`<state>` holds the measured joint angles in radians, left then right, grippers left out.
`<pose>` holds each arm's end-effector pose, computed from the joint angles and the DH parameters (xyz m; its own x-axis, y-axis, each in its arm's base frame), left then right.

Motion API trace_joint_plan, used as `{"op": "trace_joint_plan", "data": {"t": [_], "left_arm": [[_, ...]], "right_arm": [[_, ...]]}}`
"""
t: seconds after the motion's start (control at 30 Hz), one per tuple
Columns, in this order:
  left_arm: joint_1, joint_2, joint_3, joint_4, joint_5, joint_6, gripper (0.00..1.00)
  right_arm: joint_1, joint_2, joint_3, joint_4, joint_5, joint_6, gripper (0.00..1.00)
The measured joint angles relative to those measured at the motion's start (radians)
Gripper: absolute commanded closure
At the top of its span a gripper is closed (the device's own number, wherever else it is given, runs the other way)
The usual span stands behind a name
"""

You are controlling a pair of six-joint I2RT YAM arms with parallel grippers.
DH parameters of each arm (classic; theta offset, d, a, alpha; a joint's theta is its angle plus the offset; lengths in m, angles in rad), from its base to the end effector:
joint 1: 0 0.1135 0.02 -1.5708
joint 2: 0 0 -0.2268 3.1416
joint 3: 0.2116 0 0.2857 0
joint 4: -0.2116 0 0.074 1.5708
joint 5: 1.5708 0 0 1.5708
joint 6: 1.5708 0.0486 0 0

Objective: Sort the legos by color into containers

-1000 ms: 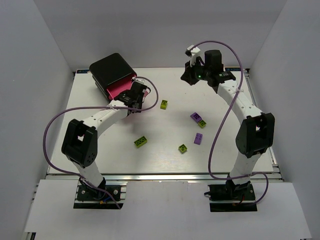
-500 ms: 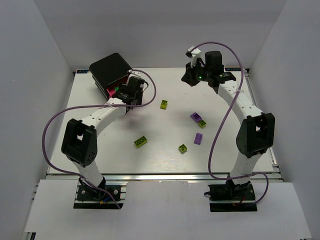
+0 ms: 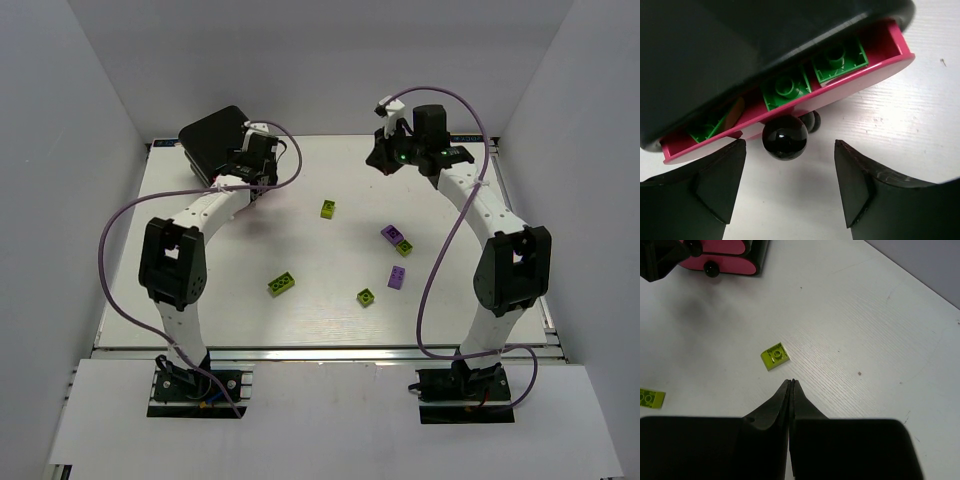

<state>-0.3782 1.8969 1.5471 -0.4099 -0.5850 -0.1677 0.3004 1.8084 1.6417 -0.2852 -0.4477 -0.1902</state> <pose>0.4362 -0.1444 0.2101 -0.6203 0.0967 -0.7783 -0.1701 0.9521 0.2539 0.4377 0.1576 0.2953 -0.2888 -0.2679 -0.9191 -0.7061 0.7080 0.0155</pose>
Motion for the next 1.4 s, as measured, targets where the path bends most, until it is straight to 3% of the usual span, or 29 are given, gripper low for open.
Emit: {"op": "trace_joint_plan", "data": {"t": [0.2, 0.43, 0.53, 0.57, 0.6, 0.67, 0.73, 0.77, 0.8, 0.9, 1.4], "left_arm": [[0.037, 0.032, 0.054, -0.012, 0.010, -0.022, 0.18], [0.049, 0.031, 0.068, -0.014, 0.055, -0.056, 0.26], [0.049, 0.000, 0.022, 0.005, 0.079, -0.083, 0.41], [0.049, -0.019, -0.003, 0.016, 0.086, -0.096, 0.57], [0.049, -0.041, -0.028, 0.020, 0.093, -0.113, 0.65], [0.049, -0.082, -0.070, 0.027, 0.103, -0.140, 0.71], [0.049, -0.119, -0.104, 0.031, 0.107, -0.166, 0.69], [0.049, -0.129, -0.115, 0.033, 0.108, -0.177, 0.64], [0.049, -0.134, -0.121, 0.037, 0.108, -0.191, 0.51], [0.049, -0.127, -0.131, 0.049, 0.117, -0.225, 0.38], [0.048, 0.006, -0.125, 0.178, 0.038, -0.223, 0.36]], "right_arm": [[-0.006, -0.001, -0.002, 0.000, 0.000, 0.000, 1.00], [-0.006, -0.006, -0.014, -0.002, -0.001, -0.001, 1.00], [-0.006, -0.016, -0.033, -0.004, -0.003, -0.001, 1.00], [-0.006, -0.018, -0.035, -0.004, -0.004, -0.001, 1.00], [-0.006, -0.018, -0.036, -0.004, -0.005, -0.001, 1.00], [-0.006, -0.018, -0.037, -0.003, -0.005, -0.001, 1.00], [-0.006, -0.018, -0.037, -0.003, -0.008, -0.001, 1.00], [-0.006, -0.018, -0.037, -0.003, -0.010, -0.001, 1.00], [-0.006, -0.018, -0.037, -0.003, -0.011, -0.001, 1.00], [-0.006, -0.018, -0.037, -0.003, -0.013, -0.001, 1.00], [-0.008, -0.018, -0.037, -0.003, -0.012, -0.005, 1.00]]}}
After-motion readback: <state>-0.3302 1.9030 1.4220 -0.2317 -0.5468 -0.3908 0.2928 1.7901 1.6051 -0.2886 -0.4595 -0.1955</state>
